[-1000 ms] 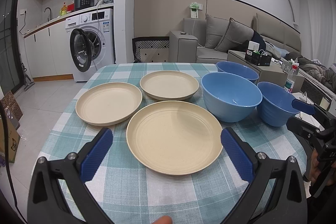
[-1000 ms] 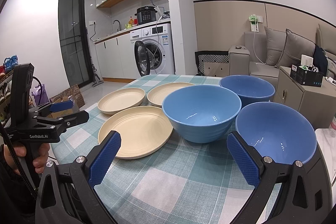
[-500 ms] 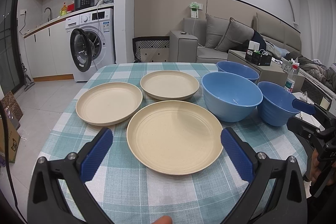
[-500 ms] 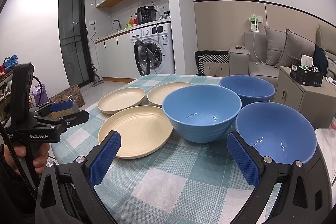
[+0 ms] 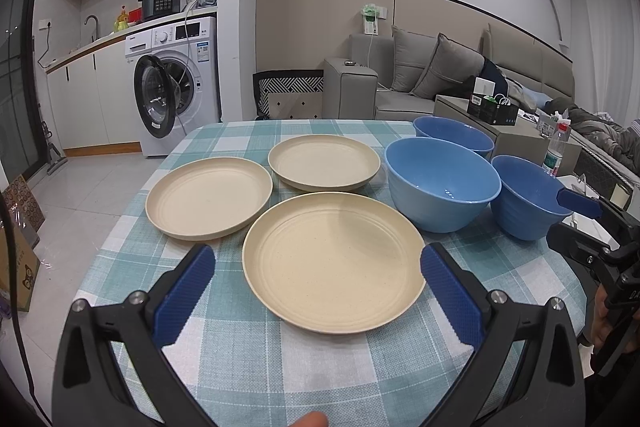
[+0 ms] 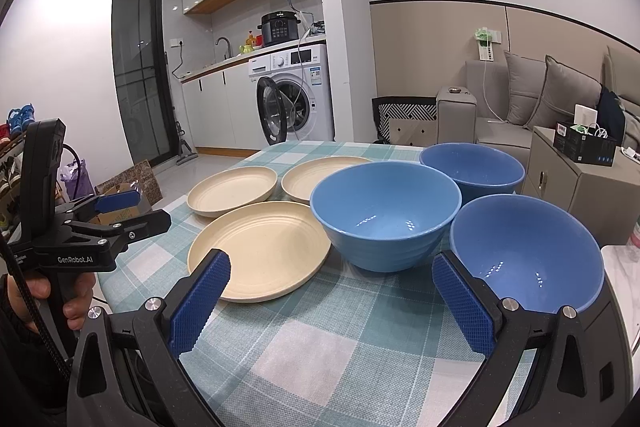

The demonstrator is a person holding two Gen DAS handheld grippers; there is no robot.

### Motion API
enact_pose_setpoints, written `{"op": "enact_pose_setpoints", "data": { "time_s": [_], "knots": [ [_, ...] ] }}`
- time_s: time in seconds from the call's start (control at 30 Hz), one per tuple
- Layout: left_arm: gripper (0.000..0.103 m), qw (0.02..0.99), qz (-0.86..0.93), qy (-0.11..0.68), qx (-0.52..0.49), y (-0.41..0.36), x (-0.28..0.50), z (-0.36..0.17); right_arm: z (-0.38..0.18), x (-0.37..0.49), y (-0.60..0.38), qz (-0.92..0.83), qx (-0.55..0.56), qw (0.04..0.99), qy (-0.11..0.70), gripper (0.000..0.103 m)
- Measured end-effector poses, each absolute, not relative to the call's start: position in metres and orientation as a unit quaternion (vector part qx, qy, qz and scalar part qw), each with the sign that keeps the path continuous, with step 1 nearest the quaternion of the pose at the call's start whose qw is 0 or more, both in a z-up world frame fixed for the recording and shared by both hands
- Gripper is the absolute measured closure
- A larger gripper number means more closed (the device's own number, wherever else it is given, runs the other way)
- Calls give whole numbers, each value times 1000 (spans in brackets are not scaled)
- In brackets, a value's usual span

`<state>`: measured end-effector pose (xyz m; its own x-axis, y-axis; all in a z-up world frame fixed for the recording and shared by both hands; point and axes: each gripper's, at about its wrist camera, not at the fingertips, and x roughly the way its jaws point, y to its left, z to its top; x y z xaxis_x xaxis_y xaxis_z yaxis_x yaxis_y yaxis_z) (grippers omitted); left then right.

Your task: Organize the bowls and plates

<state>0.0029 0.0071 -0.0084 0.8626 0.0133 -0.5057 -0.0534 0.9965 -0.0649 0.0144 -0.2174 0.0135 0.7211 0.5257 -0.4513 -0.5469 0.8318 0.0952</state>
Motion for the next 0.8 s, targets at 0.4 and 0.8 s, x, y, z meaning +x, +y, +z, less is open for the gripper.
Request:
{"op": "enact_pose_setpoints", "data": {
  "time_s": [0.4,0.8],
  "knots": [
    [0,964,18,262,-38,8,2,-8,12,17,-218,290,-22,927,237,0],
    [0,964,18,262,-37,7,2,-8,14,17,-219,290,-22,927,237,0]
  ]
}}
